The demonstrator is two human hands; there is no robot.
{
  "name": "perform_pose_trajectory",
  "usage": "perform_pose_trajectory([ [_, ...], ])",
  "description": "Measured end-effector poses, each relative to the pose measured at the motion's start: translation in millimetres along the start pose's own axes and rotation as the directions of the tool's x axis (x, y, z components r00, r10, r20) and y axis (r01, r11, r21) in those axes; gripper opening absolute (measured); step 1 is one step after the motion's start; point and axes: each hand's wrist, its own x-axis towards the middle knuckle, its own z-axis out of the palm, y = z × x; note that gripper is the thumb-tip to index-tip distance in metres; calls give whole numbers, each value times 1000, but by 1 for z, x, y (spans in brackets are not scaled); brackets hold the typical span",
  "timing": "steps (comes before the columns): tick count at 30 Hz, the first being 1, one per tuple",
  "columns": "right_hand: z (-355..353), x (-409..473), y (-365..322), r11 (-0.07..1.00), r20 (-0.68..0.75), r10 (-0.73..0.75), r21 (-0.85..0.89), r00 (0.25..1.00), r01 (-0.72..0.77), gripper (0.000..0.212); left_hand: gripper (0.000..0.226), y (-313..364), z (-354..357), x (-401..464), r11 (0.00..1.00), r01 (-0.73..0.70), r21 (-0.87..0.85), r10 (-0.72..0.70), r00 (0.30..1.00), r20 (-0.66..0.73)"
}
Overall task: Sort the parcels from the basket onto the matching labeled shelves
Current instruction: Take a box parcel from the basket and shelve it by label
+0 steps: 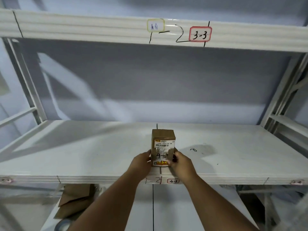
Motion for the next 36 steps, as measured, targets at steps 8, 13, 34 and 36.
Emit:
perform_pose_trajectory([
  [8, -44, -14, -48, 1000, 29, 24, 18, 999, -25, 114, 68, 24, -41, -14, 989, 135, -63, -138, 989, -45],
  [13, -86, -13, -125, 951, -45, -215, -237, 976, 199, 78, 57, 69, -126, -40, 997, 68, 32, -59, 975, -215],
  [34, 318, -185, -480, 377, 721, -657, 65, 218, 924, 47, 44, -182, -453, -451, 671, 697, -251, -612, 330, -719],
  [36, 361, -206, -506, 339, 735, -661, 111, 153, 934, 46, 42, -214, -471, -480, 625, 716, -310, -654, 263, -709],
])
